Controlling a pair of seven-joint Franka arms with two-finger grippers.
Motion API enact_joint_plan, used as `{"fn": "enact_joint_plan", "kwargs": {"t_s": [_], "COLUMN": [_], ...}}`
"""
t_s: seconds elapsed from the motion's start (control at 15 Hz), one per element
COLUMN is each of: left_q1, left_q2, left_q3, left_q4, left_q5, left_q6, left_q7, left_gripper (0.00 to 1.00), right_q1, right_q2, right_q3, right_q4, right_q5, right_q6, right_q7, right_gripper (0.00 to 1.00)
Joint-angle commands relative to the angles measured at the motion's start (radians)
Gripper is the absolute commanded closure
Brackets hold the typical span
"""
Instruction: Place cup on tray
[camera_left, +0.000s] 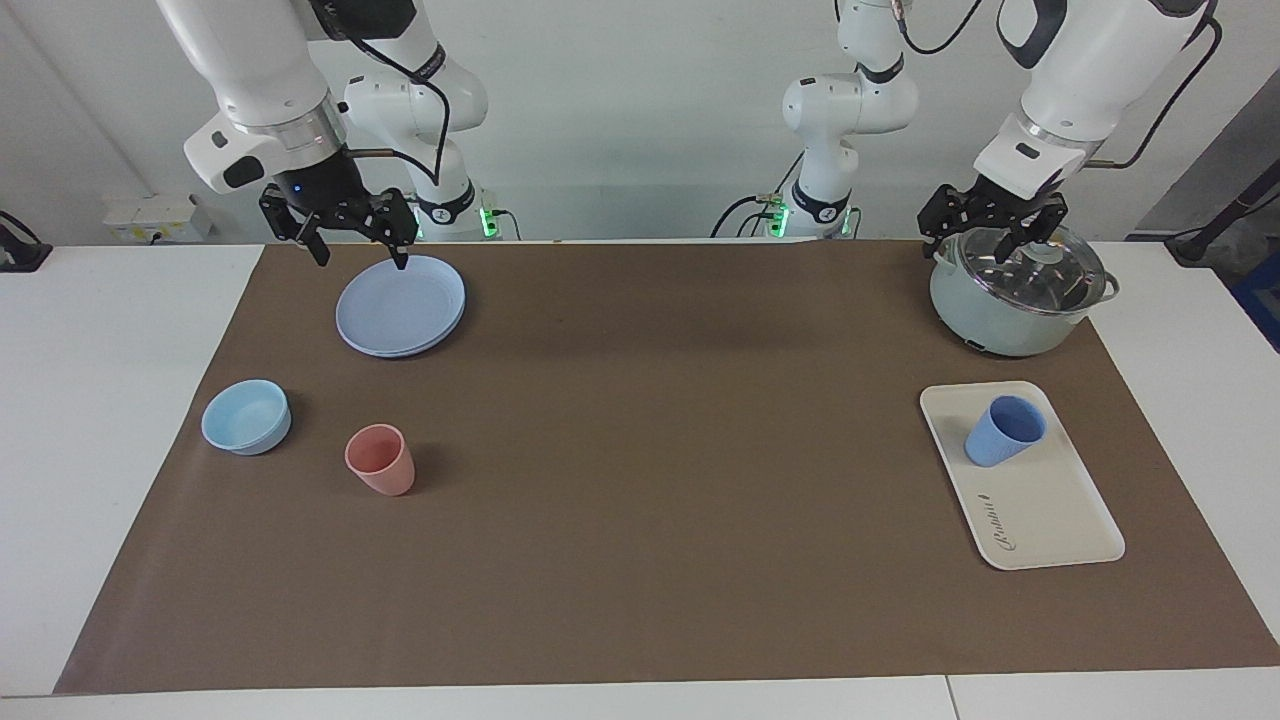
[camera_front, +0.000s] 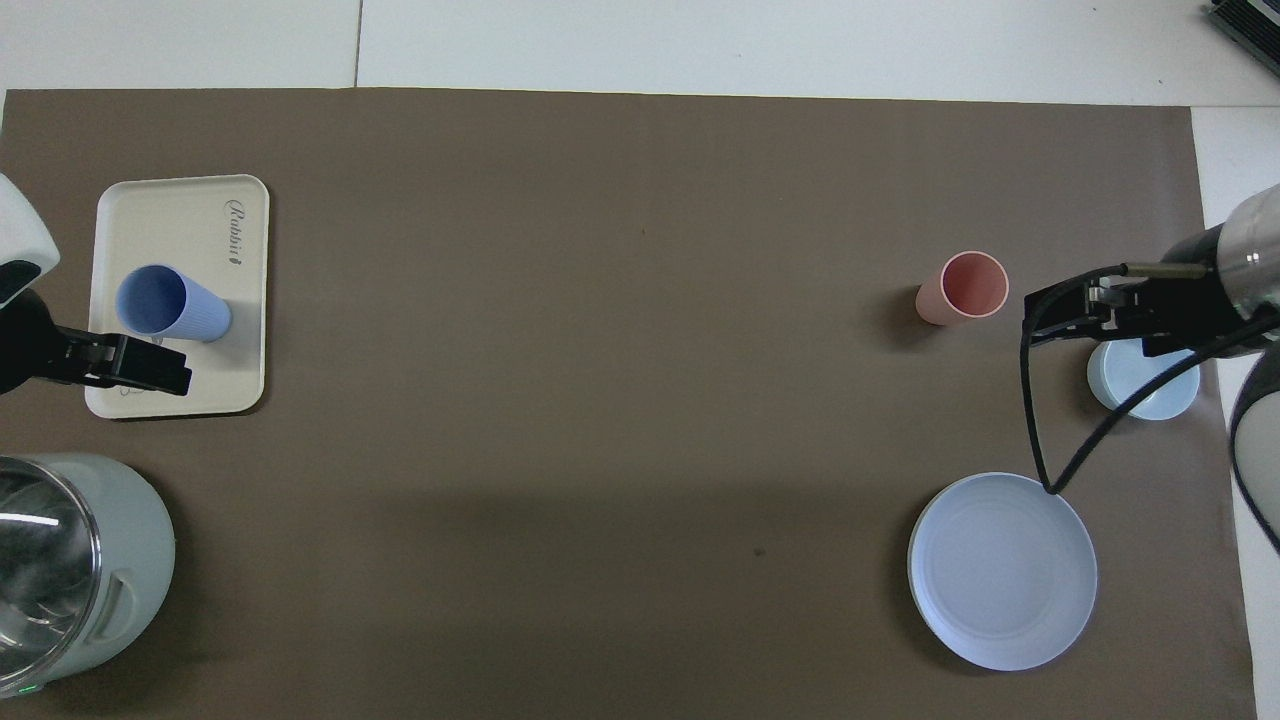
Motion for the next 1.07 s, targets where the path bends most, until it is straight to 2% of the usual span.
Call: {"fn": "enact_joint_plan", "kwargs": {"t_s": [0.0,0.73,0.93,1.0], "left_q1": [0.000,-0.006,-0.005,-0.002], "left_q2": [-0.010,-0.010,-0.010,-0.010], "left_q3": [0.006,0.006,0.006,0.006], "left_q4": [0.004,-0.001,-0.003,-0.003], "left_q5": [-0.003,-0.001,-0.003,-0.003], "left_q6": [-0.017,0.001,0.004,0.006], "left_q7": [-0.001,-0.002,-0.001,-0.002], "left_gripper": [0.00,0.00,0.00,0.00], "right_q1": [-0.005,-0.077,-0.052,-0.030], "right_q2": [-0.014,-0.006,-0.011,-0.009], "right_q3": [0.005,0.006,-0.014,-0.049], "right_q4": [-0.004,0.004,0.010,0.010], "right_q5": [-0.028,-0.021,-0.031,-0.031], "right_q6": [-0.014,0.006,-0.006,-0.011], "right_q7": [-0.023,-0.106,-0.100,-0.100], "right_gripper": [0.00,0.00,0.00,0.00]}}
